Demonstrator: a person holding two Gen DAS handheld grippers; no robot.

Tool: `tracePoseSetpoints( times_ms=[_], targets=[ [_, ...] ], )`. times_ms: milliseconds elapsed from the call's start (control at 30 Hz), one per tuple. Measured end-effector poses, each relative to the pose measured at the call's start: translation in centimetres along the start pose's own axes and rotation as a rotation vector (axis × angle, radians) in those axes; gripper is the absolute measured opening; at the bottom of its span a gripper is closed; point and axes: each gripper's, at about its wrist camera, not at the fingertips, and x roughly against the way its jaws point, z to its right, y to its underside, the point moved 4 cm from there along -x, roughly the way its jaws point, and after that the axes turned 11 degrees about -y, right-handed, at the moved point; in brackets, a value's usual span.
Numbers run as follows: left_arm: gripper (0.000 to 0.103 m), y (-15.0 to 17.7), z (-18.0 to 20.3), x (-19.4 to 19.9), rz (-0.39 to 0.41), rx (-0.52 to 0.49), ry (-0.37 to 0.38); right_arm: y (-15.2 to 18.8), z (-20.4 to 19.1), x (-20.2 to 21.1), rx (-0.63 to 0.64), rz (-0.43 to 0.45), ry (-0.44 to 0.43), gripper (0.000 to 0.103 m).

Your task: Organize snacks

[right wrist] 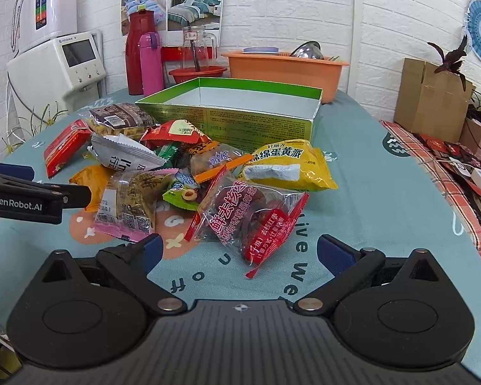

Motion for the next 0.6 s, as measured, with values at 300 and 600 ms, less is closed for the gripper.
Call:
tracePoseSetpoints(
  times_ms=[300,600],
  targets=[
    [0.103,-0.15,0.21,-0.10,-0.004,-0.002,0.007,-0.12,0.02,-0.30,-0.003,-0.003,-0.003,0.103],
    [0.103,-0.05,0.19,-0.23,-0.005,-0.001,0.011,-0.10,0.00,-0.39,-0.001,-0.002,-0.002,0.103]
  ],
)
